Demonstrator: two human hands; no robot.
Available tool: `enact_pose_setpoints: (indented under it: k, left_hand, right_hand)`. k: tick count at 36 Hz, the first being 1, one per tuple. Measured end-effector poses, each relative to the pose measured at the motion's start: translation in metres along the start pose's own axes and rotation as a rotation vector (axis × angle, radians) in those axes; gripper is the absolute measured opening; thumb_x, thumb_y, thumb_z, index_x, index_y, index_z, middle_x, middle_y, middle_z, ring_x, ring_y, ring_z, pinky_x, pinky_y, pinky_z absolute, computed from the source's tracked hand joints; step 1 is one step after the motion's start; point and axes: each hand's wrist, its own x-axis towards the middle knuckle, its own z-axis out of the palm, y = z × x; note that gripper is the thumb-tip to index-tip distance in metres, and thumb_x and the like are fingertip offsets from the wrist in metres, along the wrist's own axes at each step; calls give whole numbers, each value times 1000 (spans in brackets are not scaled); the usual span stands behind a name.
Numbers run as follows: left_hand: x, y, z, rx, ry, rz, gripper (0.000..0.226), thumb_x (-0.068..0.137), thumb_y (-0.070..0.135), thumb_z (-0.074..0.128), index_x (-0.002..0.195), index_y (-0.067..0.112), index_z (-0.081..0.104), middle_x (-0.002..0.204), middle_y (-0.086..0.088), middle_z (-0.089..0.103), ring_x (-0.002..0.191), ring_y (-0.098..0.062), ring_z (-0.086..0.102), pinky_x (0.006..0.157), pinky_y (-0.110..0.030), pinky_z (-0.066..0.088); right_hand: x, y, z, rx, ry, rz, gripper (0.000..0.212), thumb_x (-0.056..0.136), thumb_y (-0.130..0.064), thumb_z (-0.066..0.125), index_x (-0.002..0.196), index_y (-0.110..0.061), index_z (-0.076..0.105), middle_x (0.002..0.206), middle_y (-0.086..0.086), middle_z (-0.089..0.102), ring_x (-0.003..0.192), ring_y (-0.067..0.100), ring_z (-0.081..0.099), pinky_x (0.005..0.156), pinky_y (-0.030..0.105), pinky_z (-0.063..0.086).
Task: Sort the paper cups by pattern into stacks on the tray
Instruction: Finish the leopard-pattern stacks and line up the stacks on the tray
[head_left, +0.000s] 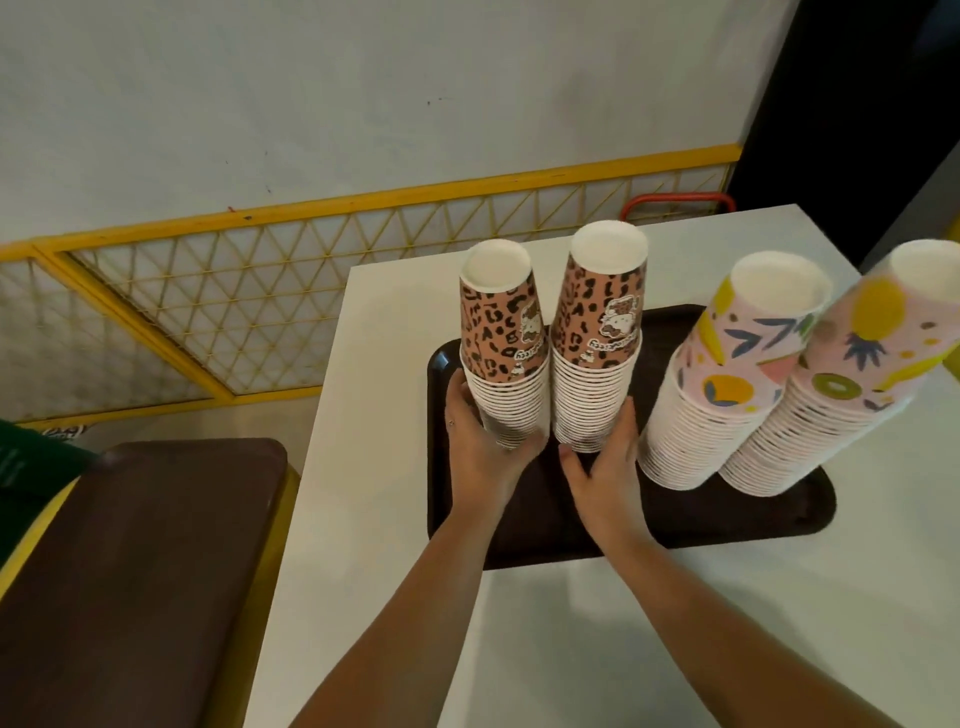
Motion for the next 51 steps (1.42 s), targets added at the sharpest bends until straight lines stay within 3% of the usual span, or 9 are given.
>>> enact_pose_setpoints:
  k: [6,9,17,21,24,27,31,43,51]
  left_hand:
    - [25,-10,1,-23,-54,-11,107,51,29,89,142,19,35,138,6,53,124,-9,51,89,-7,42]
    - [35,-12,3,-5,-74,-40,96,58,19,92,138,20,39,127,9,57,109,-5,53,70,4,37]
    - [65,-13,-1,17,21,-61,92,59,11,90,137,14,40,132,-1,58,120,-20,55,87,-22,44]
    - [79,-15,-5,25,39,-47,93,60,11,90,138,13,39,134,-4,56,123,-22,53,88,-23,43]
    - [89,-17,-8,20,43,-47,91,60,10,90,137,13,40,130,-1,57,117,-17,54,76,-9,41]
    - [98,-19,-11,10,56,-45,91,60,11,90,136,14,40,119,9,54,106,-8,50,69,-2,36]
    - [106,-21,-14,11,76,-44,91,60,10,90,136,13,39,115,13,49,105,-7,48,78,-17,41]
    - [115,-24,-23,-27,89,-52,90,62,7,88,136,13,39,115,13,49,106,-6,47,69,-2,35]
    - [120,-25,-24,-31,74,-57,92,61,7,89,137,15,37,119,12,50,109,-8,47,84,-23,41]
  right_hand:
    - [30,5,12,45,142,-21,88,79,-14,70,145,-9,12,149,10,25,138,23,26,112,39,29]
    - [40,7,18,31,181,-48,88,76,-17,73,144,-9,17,147,9,30,136,22,30,109,35,32]
    - [71,4,33,112,167,-78,90,71,-14,77,143,-17,23,144,1,35,132,8,33,100,18,31]
    - [87,2,41,92,160,-87,88,72,-16,77,142,-16,25,143,2,38,132,14,37,98,18,33]
    - [98,1,45,70,155,-106,87,73,-17,76,143,-16,25,142,3,39,131,15,38,94,14,33]
    - [106,1,46,60,148,-111,86,73,-16,76,143,-14,25,142,4,39,131,17,38,96,19,35]
    - [112,1,48,58,150,-112,84,74,-15,74,142,-15,26,141,4,41,130,17,40,95,19,37]
    - [117,4,56,63,134,-103,78,78,-17,71,143,-18,26,141,1,43,131,18,40,103,34,41]
    - [111,8,54,51,130,-61,86,77,-21,72,145,-19,19,147,1,35,135,19,36,105,37,40]
